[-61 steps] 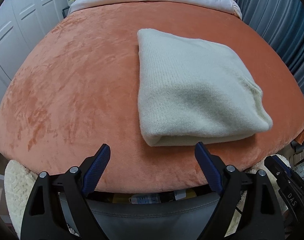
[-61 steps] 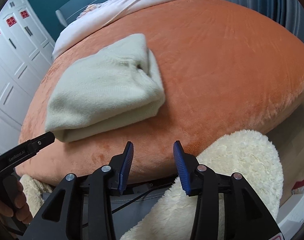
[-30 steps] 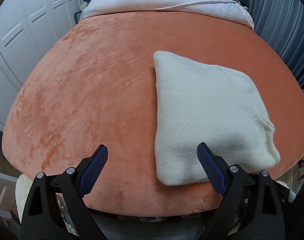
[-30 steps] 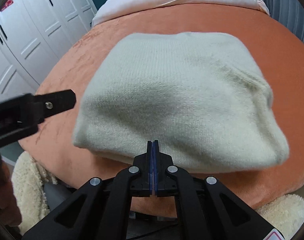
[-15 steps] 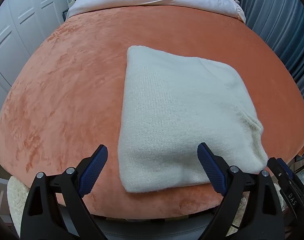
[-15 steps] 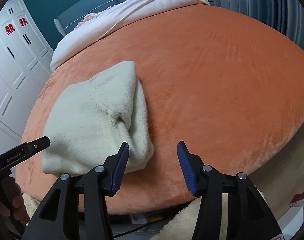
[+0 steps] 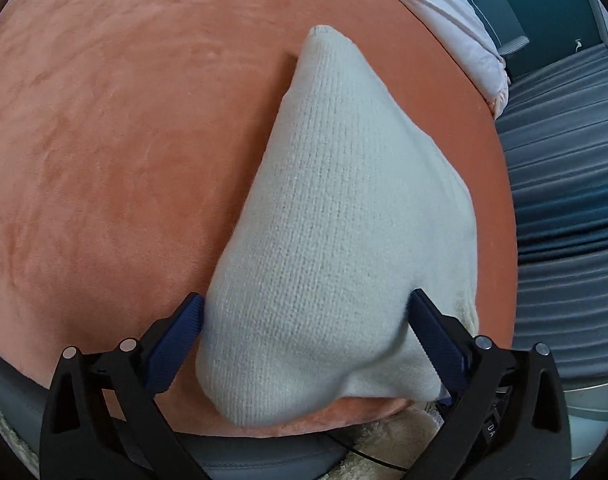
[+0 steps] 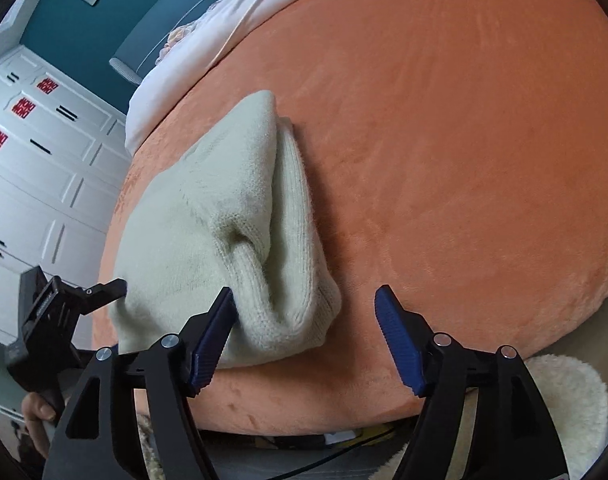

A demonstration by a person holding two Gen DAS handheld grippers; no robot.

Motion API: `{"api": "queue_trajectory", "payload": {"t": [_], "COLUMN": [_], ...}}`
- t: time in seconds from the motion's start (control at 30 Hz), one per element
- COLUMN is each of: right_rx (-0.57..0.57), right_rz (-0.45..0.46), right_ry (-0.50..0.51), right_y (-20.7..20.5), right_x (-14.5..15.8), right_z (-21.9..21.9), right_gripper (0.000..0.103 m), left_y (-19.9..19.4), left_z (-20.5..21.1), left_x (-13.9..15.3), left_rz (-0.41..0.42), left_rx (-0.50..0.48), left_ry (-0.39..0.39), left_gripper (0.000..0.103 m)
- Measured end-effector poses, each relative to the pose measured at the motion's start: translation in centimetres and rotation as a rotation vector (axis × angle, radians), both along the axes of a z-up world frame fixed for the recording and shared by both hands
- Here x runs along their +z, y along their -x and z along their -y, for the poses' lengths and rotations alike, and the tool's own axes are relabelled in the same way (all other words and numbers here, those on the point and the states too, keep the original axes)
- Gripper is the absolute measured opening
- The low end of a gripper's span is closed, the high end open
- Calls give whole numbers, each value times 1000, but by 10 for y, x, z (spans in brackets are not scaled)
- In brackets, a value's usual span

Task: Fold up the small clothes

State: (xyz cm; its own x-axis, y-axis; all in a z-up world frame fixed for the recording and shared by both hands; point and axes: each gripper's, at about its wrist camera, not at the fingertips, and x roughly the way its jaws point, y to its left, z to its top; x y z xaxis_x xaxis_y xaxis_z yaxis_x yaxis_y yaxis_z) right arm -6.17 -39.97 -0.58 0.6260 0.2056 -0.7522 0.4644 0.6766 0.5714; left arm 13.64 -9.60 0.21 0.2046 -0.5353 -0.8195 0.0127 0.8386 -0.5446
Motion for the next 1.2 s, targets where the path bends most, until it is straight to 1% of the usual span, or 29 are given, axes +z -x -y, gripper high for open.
{"api": "queue_trajectory", "payload": {"t": [0.07, 0.1, 0.23, 0.3, 0.37, 0.4, 0.43, 0.5, 0.57, 0.6, 0.63, 0.7, 0.73, 0.8, 0.87, 0.93, 1.0, 1.03, 1.1, 1.13, 1.17, 1.2], "right_rx": [12, 15, 14, 5, 7, 8, 12, 9, 8, 11, 14, 26, 33, 39, 24, 4, -20, -32, -46, -45, -33, -29], "right_rz": [2, 2, 35, 45, 56, 59, 65, 83, 94, 103, 117, 157, 168, 162, 115, 66, 9, -13, -17, -18, -24, -32], "right_ry": [-47, -65, -140, -158, -168, -171, -178, -191, -149, -129, -108, -85, -87, -55, -67, -75, -52, -42, 4, 19, 24, 24], "right_y": [-10, -15, -29, -35, -42, -46, -49, -50, -48, -46, -42, -27, -18, 5, 25, 41, 46, 45, 40, 36, 27, 20], "right_x": [-9, -14, -24, -26, -27, -27, -27, -23, -11, -5, 5, 26, 32, 45, 42, 29, 13, 6, 5, 5, 4, 1], "right_z": [0, -1, -2, -3, -5, -7, -9, -13, -16, -19, -21, -23, -23, -25, -23, -23, -24, -25, -27, -27, -27, -25], "right_gripper": [71, 73, 79, 82, 81, 76, 69, 45, 37, 33, 31, 24, 24, 24, 24, 26, 40, 45, 62, 65, 69, 71], "left_y": [-4, -6, -15, -17, -20, -20, -21, -21, -19, -16, -12, -1, 8, 28, 45, 50, 49, 46, 40, 39, 37, 35], "left_z": [4, 5, 7, 11, 17, 19, 22, 24, 24, 23, 22, 20, 20, 22, 22, 19, 10, 7, 1, -1, -3, -4], "left_x": [-4, -8, -23, -23, -18, -15, -11, -2, 9, 16, 22, 29, 33, 31, 17, -1, -13, -14, -10, -7, -3, -1], "left_rz": [7, 4, -46, -52, -47, -43, -41, -35, -25, -23, -28, -43, -42, -42, -73, -110, -115, -108, -59, -21, 21, 51], "left_rx": [-15, -15, 13, 19, 7, 1, -4, -23, -52, -68, -84, -131, -164, -223, -243, -232, -195, -179, -152, -146, -134, -125], "left_ry": [14, 27, 97, 89, 64, 51, 39, 25, 29, 37, 49, 80, 88, 81, 71, 71, 81, 93, 86, 64, 40, 34], "left_gripper": [98, 98, 98, 98, 98, 97, 94, 88, 82, 80, 80, 78, 78, 78, 78, 78, 80, 82, 87, 88, 92, 94]}}
